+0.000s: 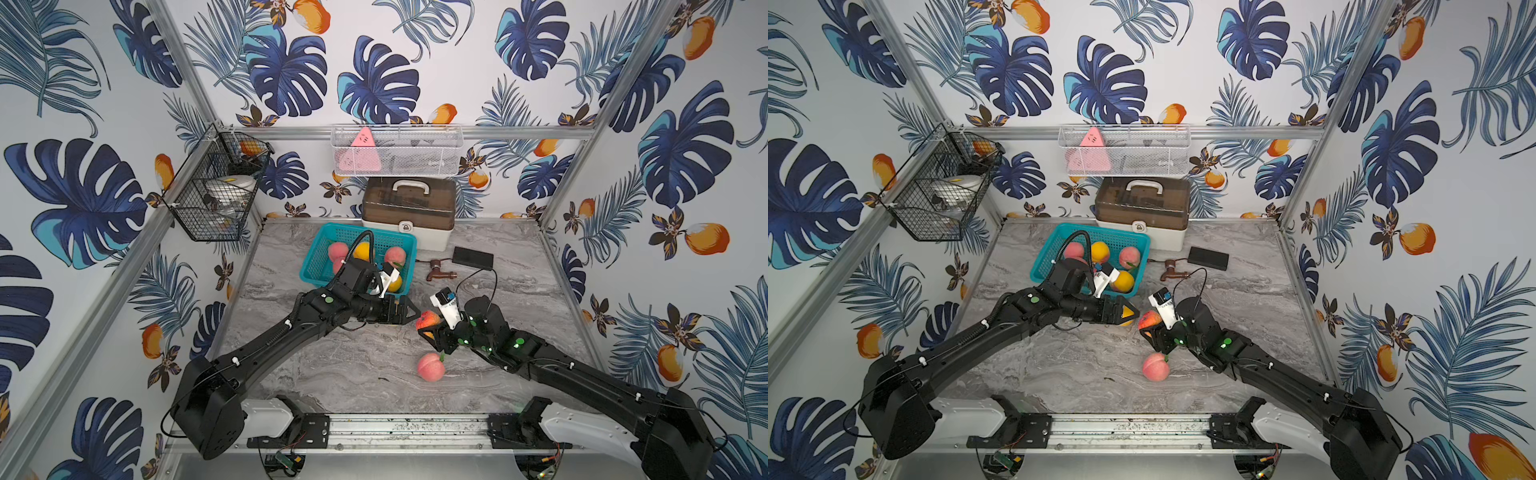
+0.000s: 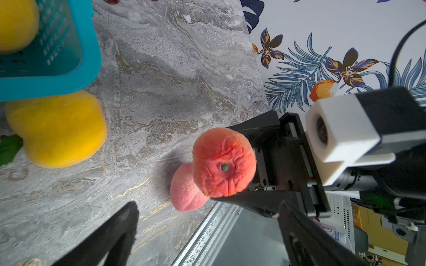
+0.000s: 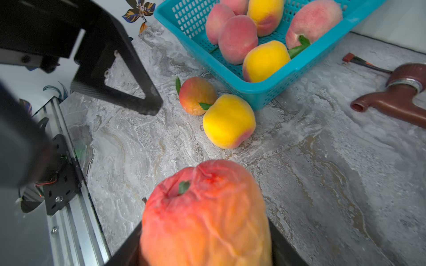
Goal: Put the peaches into the basket
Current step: Place the peach in the basket.
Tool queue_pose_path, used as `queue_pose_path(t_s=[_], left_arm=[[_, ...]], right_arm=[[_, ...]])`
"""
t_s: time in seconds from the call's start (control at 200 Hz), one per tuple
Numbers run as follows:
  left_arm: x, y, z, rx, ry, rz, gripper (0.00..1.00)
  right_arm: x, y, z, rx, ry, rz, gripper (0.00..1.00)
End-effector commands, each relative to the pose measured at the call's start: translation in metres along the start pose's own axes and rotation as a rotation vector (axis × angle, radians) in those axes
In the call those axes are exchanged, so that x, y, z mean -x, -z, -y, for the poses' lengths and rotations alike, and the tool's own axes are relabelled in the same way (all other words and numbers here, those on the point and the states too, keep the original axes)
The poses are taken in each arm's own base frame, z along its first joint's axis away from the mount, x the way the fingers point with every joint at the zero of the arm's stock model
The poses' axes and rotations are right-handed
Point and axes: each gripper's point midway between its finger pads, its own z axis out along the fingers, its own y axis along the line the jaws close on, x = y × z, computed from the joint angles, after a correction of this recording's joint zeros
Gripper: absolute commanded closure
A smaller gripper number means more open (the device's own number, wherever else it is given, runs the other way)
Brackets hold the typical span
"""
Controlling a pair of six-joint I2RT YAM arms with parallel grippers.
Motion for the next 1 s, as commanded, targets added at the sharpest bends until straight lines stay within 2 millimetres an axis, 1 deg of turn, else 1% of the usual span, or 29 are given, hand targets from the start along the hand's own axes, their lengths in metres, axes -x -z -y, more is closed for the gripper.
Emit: queue_pose_path(t_s=[0.0, 0.045, 0.195, 0.35, 0.465, 0.656, 0.806, 0.996], left_arm=[[0.005, 0.0, 0.012, -0.062, -0.001, 0.009, 0.02], [0.005, -0.002, 0.013, -0.07, 0.002, 0.007, 0.02], [0.002, -0.005, 0.007, -0.032, -0.006, -0.004, 0.02], [0.004, -0.006, 0.015, -0.063, -0.012, 0.001, 0.01], [0.006, -0.007, 0.018, -0.081, -0.001, 0.009, 0.01], [0.009, -0.016, 0.018, -0.106, 0.027, 0.001, 0.01], [0.012, -0.02, 0.022, -0.126, 0.034, 0.0, 0.02], [0.009, -0.026, 0.023, -0.13, 0.042, -0.01, 0.02]], right_arm=[[0.016, 0.003, -0.009, 0.043, 0.063, 0.082, 0.53], [0.018, 0.003, -0.01, 0.044, 0.072, 0.087, 0.53], [0.026, 0.007, -0.01, 0.041, 0.092, 0.127, 0.53], [0.032, 0.009, -0.013, 0.054, 0.106, 0.168, 0.53], [0.031, 0.006, -0.012, 0.05, 0.11, 0.168, 0.53], [0.037, 0.006, -0.013, 0.052, 0.112, 0.186, 0.53], [0.038, 0.005, -0.013, 0.051, 0.117, 0.182, 0.53], [0.041, 0.004, -0.016, 0.061, 0.125, 0.187, 0.53]])
